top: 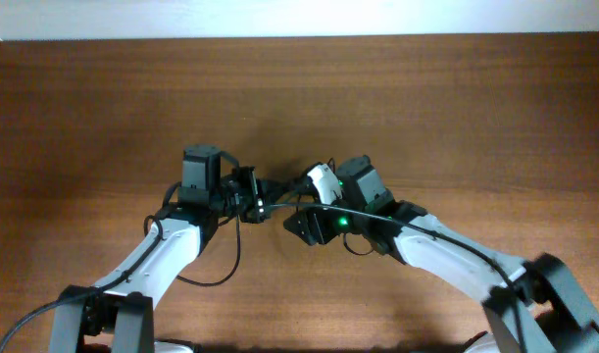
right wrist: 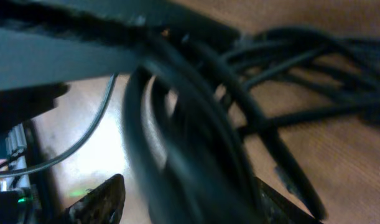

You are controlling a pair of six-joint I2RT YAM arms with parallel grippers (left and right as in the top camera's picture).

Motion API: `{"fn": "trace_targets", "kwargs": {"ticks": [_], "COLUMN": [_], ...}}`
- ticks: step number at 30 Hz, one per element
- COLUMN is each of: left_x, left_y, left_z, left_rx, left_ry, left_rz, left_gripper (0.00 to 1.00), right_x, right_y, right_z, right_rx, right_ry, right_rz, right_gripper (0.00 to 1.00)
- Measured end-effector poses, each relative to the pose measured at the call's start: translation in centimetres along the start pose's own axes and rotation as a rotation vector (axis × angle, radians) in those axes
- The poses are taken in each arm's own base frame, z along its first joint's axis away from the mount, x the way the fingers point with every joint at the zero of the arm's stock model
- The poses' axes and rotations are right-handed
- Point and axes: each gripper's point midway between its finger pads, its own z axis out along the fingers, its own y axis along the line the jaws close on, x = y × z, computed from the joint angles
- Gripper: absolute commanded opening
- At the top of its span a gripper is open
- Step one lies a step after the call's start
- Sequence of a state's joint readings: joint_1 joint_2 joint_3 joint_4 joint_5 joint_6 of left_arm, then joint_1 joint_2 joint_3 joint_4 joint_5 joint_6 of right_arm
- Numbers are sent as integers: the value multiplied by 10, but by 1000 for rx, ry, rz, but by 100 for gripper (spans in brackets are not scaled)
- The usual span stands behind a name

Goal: Untangle cables

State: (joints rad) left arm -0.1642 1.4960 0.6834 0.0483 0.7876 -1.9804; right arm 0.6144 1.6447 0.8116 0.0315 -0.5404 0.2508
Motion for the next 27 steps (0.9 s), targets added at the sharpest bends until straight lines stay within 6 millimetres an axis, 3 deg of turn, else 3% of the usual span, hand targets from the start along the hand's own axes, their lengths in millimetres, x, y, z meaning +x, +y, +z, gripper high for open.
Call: {"fn": "trace_targets", "kwargs": {"ticks": [2,4,6,7,9,12,13,14,15,17,20,22,24,26,27], "left_x": [-3,-4,-11,-26,-47,-69,-74,-77,-78,-78,-66,-44,-32,-30,-20], "left_y": [0,-1,-4,-11,-21,-17,-11,-8,-7,-11,-42,-60,-61,-44,-48], "left_z": [-1,-1,-1,-4,-12,-20,-21,-22,-22,-22,-22,-20,-17,-13,-13], "left_rx": [2,6,24,63,118,120,104,92,88,87,138,176,163,95,129], "left_ry": [-12,-21,-62,-145,-245,-364,-391,-403,-409,-414,-405,-348,-302,-248,-200], "left_rz": [-5,-5,-5,-8,-17,-57,-75,-84,-78,12,406,724,936,1017,1048], "left_gripper": [0,0,0,0,0,0,0,0,3,6,2,1,0,0,0], "right_x": [6,19,65,81,88,66,60,57,50,48,36,21,9,15,17], "right_y": [-4,11,23,31,39,64,66,66,65,57,51,48,39,23,19], "right_z": [8,6,-13,-32,-53,-98,-107,-113,-122,-124,-123,-120,-105,-83,-78], "right_rx": [-12,-98,-126,-125,-108,-81,-53,-27,13,71,114,131,138,161,165], "right_ry": [18,82,277,337,370,238,199,174,131,119,73,11,-20,20,30], "right_rz": [9,43,90,72,40,-107,-138,-156,-182,-163,-137,-75,64,183,201], "right_gripper": [4,4,4,4,4,5,13,37,79,99,99,99,99,99,99]}}
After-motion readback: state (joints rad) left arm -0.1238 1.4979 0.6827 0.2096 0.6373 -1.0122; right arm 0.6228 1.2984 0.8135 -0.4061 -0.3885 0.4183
